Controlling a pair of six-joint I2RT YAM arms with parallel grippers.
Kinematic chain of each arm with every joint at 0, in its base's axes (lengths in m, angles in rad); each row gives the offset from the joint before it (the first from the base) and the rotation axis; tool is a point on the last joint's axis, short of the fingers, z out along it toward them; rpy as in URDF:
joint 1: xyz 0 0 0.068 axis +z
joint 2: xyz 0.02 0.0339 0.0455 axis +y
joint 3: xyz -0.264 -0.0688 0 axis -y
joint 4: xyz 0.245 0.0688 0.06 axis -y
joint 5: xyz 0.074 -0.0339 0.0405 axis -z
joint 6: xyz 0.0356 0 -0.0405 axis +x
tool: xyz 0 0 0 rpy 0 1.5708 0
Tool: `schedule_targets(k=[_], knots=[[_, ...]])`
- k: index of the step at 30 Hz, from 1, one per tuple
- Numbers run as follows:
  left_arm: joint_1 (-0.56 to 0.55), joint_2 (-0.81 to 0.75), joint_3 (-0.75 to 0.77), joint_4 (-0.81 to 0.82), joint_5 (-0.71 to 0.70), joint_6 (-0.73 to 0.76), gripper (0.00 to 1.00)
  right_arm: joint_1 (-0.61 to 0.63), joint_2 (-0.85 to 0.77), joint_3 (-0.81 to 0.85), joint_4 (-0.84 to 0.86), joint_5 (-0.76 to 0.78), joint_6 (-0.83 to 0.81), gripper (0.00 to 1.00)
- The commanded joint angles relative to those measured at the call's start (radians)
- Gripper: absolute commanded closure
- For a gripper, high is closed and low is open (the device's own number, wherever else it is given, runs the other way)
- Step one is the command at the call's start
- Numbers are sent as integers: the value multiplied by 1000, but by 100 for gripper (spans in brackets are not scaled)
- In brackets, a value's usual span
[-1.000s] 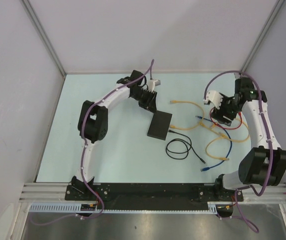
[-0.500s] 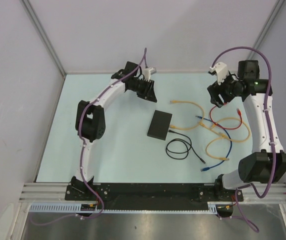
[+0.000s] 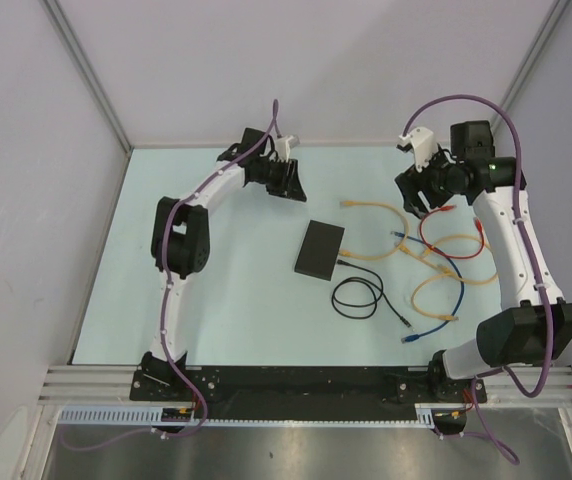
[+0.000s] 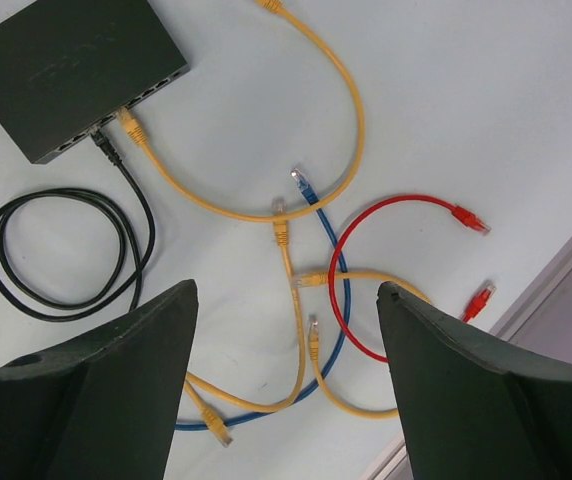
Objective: Pull the plug from the switch port
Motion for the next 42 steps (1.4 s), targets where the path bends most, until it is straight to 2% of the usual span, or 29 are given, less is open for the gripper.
schedule_targets(k=[1, 14, 22, 26, 31, 34, 37, 42], knots=[[18, -19, -21, 54, 20, -64, 58, 44, 10, 23, -2, 31, 31, 22], [40, -63, -69, 26, -16, -13, 58, 118, 184, 94, 17, -66, 49, 23], [40, -81, -64, 11, -10, 48, 57, 113, 277, 103, 110, -126, 96, 23], [38, -104, -84, -84, 10, 145, 56, 113, 424, 224, 139, -260, 225, 23], [27, -176, -194, -67, -22, 173, 57, 119, 591, 315, 141, -420, 299, 26], [18, -212, -236, -82, -7, 194, 61, 119, 682, 332, 98, -530, 281, 28], [5, -218, -230, -151, 32, 261, 60, 104, 736, 293, 92, -581, 262, 29], [-23, -169, -171, -240, 40, 311, 57, 81, 783, 252, 69, -586, 195, 29]])
